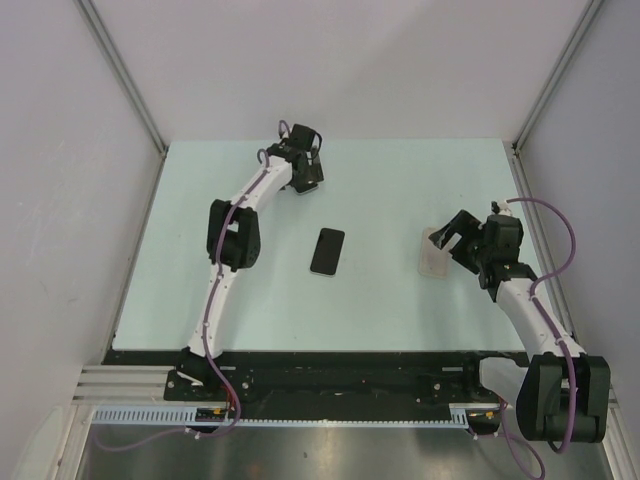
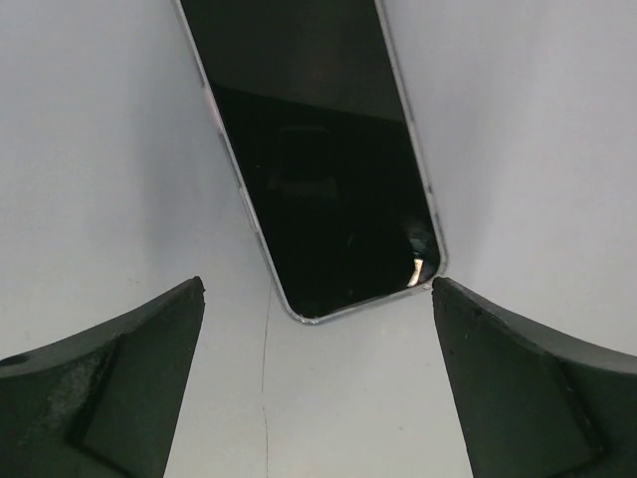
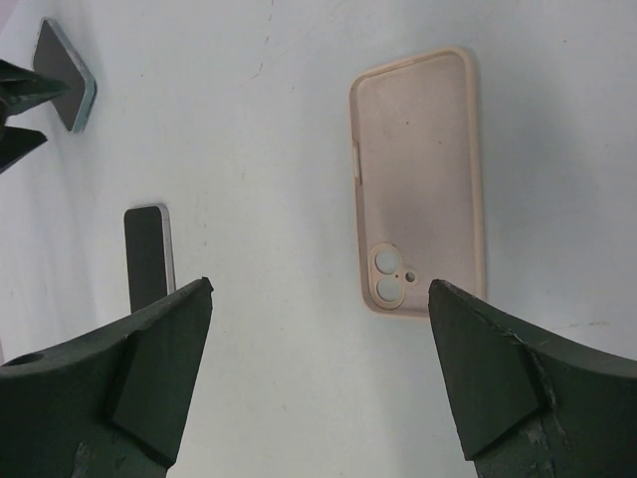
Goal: Take the phone out of the phone case
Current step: Place the phone case at the center of the board, then move the phone to the center of the board.
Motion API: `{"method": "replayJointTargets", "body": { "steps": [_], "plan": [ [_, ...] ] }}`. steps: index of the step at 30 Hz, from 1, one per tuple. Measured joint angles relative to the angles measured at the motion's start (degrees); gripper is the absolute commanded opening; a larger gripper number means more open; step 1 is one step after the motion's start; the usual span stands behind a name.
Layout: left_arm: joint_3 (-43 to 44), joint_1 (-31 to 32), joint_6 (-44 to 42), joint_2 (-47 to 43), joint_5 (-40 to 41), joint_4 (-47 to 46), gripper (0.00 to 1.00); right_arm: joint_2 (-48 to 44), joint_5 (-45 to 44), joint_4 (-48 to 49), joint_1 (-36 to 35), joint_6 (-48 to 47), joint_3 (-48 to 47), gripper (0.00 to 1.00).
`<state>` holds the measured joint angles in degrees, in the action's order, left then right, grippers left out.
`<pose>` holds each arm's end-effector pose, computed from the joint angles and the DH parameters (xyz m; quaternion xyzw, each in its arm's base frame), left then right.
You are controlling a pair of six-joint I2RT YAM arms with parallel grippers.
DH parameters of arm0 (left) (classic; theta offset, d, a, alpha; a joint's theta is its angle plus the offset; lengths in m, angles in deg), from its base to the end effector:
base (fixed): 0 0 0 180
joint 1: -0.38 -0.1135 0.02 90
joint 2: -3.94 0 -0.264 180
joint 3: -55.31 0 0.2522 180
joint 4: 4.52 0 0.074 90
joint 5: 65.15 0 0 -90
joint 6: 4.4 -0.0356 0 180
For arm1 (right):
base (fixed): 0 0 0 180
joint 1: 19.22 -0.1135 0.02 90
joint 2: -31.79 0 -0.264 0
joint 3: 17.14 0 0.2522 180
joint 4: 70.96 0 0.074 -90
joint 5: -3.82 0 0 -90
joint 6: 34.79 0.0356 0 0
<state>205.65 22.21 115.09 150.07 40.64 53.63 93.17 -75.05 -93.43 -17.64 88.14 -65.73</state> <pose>0.5183 -0.1972 0.1916 -0.1053 0.9369 -0.0150 0.3329 0.2285 0.0006 0.2265 0.2196 0.8573 0.2065 0.4173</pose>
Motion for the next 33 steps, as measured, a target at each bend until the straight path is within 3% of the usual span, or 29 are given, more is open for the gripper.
{"method": "replayJointTargets", "body": {
  "steps": [33],
  "plan": [
    [3.1, 0.5, 7.1, 5.4, 3.3, -3.6, 1.0, 8.9, 8.3, 7.6, 0.1, 1.0, 0.0, 0.94]
  ]
}}
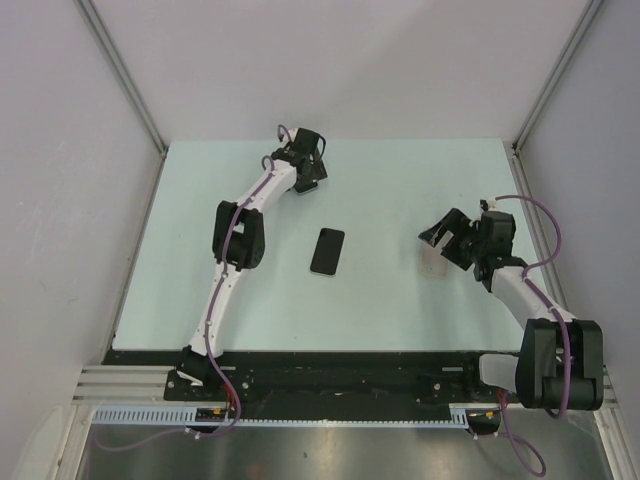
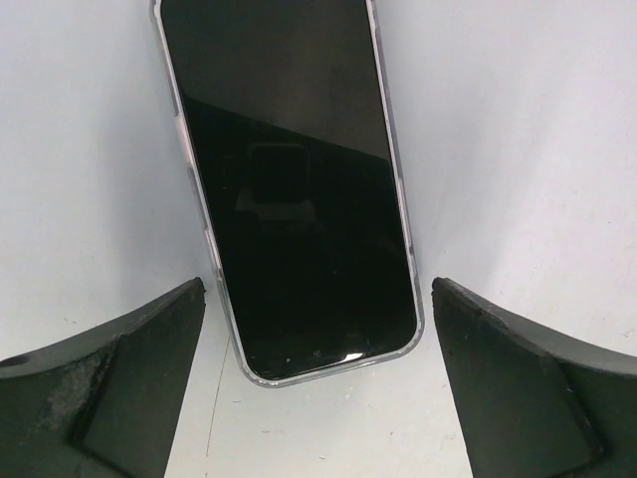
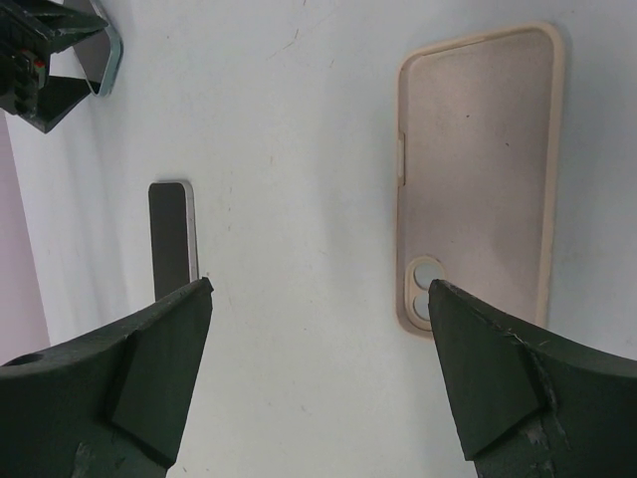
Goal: Take the phone out of the phone case
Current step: Move the phone to the center of the board.
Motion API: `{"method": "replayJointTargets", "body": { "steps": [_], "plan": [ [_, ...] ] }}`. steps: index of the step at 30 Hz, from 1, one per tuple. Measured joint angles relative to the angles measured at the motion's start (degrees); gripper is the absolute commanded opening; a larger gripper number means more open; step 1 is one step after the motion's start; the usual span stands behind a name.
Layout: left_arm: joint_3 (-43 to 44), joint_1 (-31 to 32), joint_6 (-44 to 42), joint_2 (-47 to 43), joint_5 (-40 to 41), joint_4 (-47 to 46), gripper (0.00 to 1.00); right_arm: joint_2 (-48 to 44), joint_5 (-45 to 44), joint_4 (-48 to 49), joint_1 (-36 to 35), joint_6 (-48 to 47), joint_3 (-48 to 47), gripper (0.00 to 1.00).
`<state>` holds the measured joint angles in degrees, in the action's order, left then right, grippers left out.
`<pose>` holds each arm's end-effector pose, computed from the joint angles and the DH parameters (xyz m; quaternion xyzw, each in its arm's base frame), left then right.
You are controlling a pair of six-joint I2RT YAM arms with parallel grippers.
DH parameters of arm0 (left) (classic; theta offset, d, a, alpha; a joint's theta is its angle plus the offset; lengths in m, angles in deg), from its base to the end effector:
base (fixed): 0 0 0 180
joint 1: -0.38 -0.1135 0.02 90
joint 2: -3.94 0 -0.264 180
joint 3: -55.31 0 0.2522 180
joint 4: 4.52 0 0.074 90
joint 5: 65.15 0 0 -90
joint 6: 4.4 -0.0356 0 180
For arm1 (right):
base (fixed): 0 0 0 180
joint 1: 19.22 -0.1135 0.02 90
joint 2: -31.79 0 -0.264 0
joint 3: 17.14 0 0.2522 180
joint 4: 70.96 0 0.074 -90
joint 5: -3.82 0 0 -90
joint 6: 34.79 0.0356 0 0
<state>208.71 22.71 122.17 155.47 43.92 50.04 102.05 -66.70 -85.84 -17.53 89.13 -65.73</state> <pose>0.5311 -0.2056 0.1620 -0.1684 0.9206 -0.0184 0.3519 0.2519 0.0044 0.2048 0.1967 0.8614 0.2682 0.3839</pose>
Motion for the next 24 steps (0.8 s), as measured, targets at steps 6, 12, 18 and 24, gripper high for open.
{"method": "replayJointTargets", "body": {
  "steps": [6, 12, 18, 24],
  "plan": [
    [0.3, -0.1, 0.0, 0.0, 0.3, 0.7, 1.0, 0.6, 1.5, 1.1, 0.8, 0.1, 0.0, 0.94],
    [0.4, -0.2, -1.2, 0.1, 1.4, 2.4, 0.94, 1.1, 2.9, 2.4, 0.8, 0.6, 0.0, 0.94],
    [-1.2, -0.1, -2.1, -0.5, 1.7, 1.0, 0.91, 1.8, 4.0, 3.5, 0.8, 1.2, 0.0, 0.94],
    [-1.7, -0.2, -4.0, -0.7, 1.7, 0.2, 1.0, 1.9, 4.6, 3.7, 0.8, 1.5, 0.0, 0.94]
  ]
}}
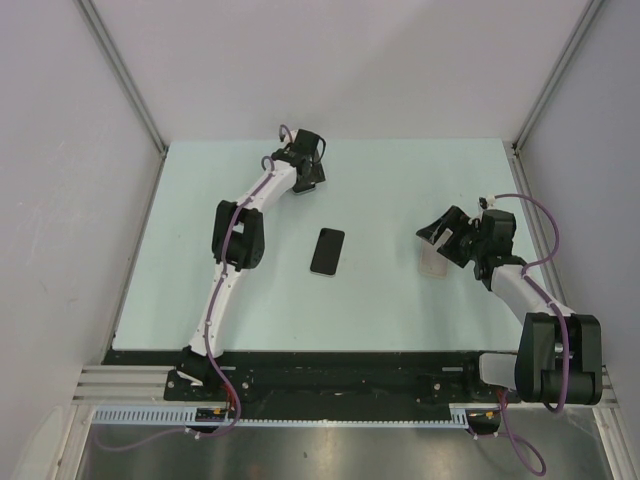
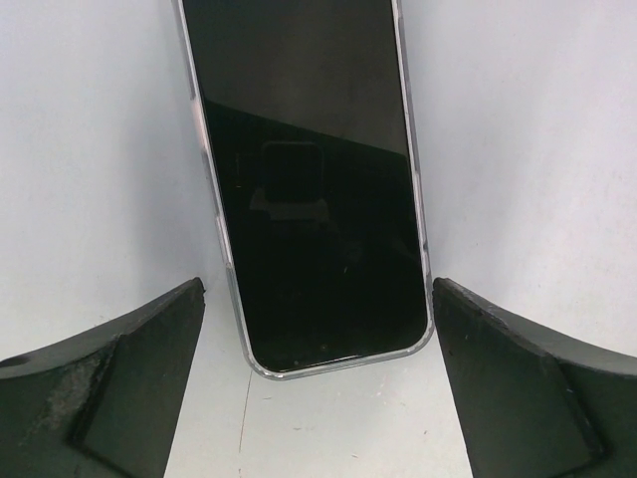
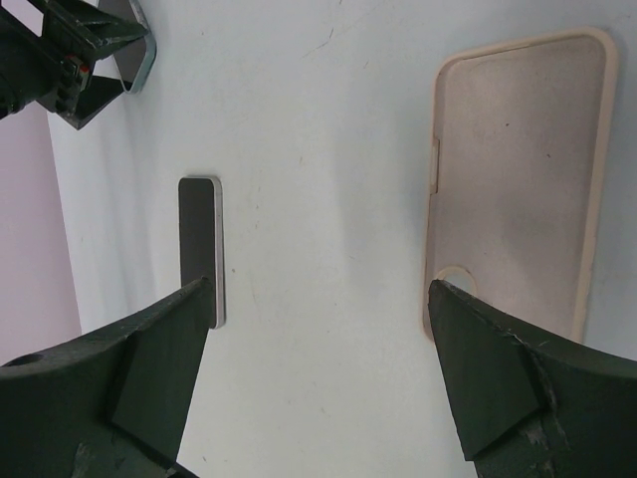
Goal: Take the phone out of the phone case
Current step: Move the phone to the center of the board.
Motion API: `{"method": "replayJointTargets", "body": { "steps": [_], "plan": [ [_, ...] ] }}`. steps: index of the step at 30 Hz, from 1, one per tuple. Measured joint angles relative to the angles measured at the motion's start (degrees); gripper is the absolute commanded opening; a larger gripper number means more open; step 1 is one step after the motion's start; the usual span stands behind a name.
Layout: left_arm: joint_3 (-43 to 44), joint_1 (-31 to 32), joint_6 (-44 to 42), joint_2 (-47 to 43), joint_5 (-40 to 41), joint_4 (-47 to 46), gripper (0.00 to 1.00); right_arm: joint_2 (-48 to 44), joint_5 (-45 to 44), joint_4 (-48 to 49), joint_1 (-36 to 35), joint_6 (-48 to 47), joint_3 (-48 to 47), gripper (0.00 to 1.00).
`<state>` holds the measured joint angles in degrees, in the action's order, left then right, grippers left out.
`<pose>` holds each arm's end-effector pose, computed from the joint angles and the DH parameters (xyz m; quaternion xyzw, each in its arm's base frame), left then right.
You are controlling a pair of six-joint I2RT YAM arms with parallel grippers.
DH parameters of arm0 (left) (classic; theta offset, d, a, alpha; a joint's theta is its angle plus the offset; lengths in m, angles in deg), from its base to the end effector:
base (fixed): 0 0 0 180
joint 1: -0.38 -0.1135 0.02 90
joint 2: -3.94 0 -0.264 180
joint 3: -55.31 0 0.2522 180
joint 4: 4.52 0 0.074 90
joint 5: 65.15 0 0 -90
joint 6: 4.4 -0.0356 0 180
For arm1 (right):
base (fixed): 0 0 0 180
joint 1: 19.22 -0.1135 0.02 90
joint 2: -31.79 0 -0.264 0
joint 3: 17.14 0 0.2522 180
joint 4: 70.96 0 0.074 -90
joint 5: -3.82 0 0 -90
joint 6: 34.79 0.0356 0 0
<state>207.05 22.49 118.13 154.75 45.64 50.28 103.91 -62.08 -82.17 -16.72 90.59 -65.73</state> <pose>0.5290 -0.2013 0.1597 -0.1406 0.9262 0.0124 0.3497 0.2581 0.0033 0.2034 0.1897 0.8510 0.3058 0.3827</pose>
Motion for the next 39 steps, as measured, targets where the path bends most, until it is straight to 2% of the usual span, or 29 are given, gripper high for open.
{"method": "replayJointTargets", "body": {
  "steps": [5, 10, 13, 17, 20, 29, 34, 37, 39],
  "plan": [
    [0.0, 0.0, 0.0, 0.0, 0.2, 0.2, 1.0, 0.0, 0.0, 0.0, 0.0, 0.2, 0.0, 0.94],
    [-0.2, 0.0, 0.4, 0.0, 0.4, -0.2, 0.9, 0.2, 0.1, 0.5, 0.0, 0.3, 0.0, 0.93],
    [-2.4, 0.2, 0.9, -1.1, 1.2, -1.3, 0.89, 0.9, 0.4, 1.0, 0.0, 0.6, 0.0, 0.93],
    [-10.9, 0.0, 0.9, -5.9, 2.8, -2.5, 0.94, 1.8, 0.7, 2.0, 0.0, 0.8, 0.0, 0.93],
    [-12.8, -0.3, 0.9, -6.9, 3.0, -2.1, 1.0, 2.5, 1.0, 2.9, 0.0, 1.1, 0.0, 0.93],
    [-8.0, -1.1, -4.7, -4.9, 1.0, -0.4, 1.0, 4.1, 2.1, 3.7, 0.0, 1.1, -0.3, 0.93],
    [-6.9, -3.1, -8.5, -4.1, -4.8, -0.3, 1.0, 4.3, 2.3, 3.9, 0.0, 1.1, -0.6, 0.93],
    [-5.4, -4.7, -10.5, -3.4, -7.7, -0.1, 0.95, 4.9, 2.4, 4.3, 0.0, 1.2, -0.6, 0.93],
    [-4.6, -5.3, -11.5, -3.0, -8.9, -0.1, 0.88, 5.3, 2.4, 4.7, 0.0, 1.3, -0.6, 0.93]
  ]
}}
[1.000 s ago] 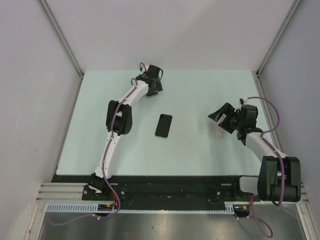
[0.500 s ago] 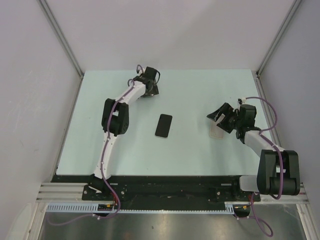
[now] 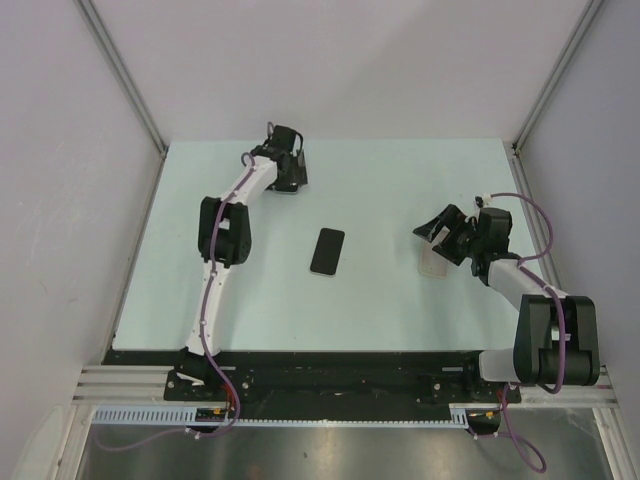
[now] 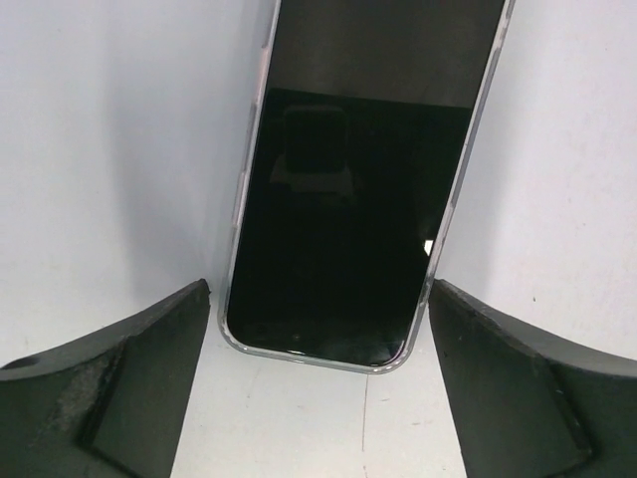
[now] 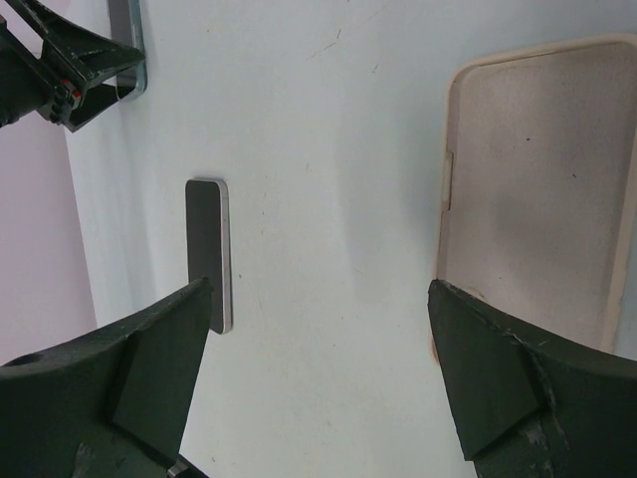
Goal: Take the phone out of the phone case
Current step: Move the phone to the center of the board.
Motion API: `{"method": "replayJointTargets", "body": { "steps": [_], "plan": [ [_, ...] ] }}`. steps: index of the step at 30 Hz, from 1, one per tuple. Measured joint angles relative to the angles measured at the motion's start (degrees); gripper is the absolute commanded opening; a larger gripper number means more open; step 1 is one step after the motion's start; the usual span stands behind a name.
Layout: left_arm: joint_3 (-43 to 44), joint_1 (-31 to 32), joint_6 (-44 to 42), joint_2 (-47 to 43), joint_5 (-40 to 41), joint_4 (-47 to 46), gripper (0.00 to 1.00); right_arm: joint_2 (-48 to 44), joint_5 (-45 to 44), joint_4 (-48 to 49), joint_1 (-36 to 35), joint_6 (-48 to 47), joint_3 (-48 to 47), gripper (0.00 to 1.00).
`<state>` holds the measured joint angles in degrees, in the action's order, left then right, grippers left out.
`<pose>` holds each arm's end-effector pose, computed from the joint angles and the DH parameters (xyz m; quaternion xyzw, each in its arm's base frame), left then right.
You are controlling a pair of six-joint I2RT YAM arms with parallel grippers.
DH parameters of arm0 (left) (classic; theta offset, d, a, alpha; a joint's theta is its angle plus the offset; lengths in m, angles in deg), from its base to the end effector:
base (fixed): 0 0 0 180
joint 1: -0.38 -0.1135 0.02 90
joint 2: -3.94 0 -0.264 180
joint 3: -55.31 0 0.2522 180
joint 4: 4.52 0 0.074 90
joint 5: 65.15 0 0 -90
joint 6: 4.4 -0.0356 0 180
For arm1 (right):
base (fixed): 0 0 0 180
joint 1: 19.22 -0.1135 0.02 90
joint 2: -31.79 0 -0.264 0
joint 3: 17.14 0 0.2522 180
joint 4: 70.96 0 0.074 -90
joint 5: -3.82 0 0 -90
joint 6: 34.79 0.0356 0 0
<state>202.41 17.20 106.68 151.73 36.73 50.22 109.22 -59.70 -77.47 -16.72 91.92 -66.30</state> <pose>0.5356 -0.1543 0.1616 -0.0660 0.9479 -0.0025 0.3116 0.2721 0.0040 0.1913 0.1894 0.8482 0.3267 0.3715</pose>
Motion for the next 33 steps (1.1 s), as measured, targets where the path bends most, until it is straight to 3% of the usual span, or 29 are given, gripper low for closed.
{"method": "replayJointTargets", "body": {
  "steps": [12, 15, 18, 22, 26, 30, 33],
  "plan": [
    [-0.2, -0.3, -2.3, 0.0, -1.6, -0.5, 0.48, 0.0, 0.1, 0.2, 0.0, 0.9, -0.1, 0.93],
    [-4.7, -0.1, -2.7, -2.4, -1.7, -3.4, 0.35, -1.0, 0.1, -0.1, -0.2, 1.2, -0.1, 0.93],
    [-13.0, 0.5, -2.6, -7.3, -2.8, -5.4, 0.29, -2.9, -0.1, -0.3, -0.8, 1.5, -0.1, 0.93],
    [-22.3, 1.5, -1.6, -13.3, -5.5, -5.6, 0.27, -6.4, -0.2, -2.0, -2.3, 2.1, -0.1, 0.93],
    [-34.1, 2.5, 0.1, -21.2, -6.6, -6.2, 0.35, -11.5, -1.2, -5.1, -4.6, 2.3, -0.1, 0.93],
    [-46.5, 4.1, 1.5, -29.8, -5.9, -6.6, 0.36, -16.3, -2.3, -8.6, -6.4, 2.1, -0.1, 0.93],
    [-52.2, 6.0, 2.8, -32.7, -5.0, -7.0, 0.48, -18.8, -3.4, -10.8, -8.0, 2.1, -0.2, 0.92]
  ]
}}
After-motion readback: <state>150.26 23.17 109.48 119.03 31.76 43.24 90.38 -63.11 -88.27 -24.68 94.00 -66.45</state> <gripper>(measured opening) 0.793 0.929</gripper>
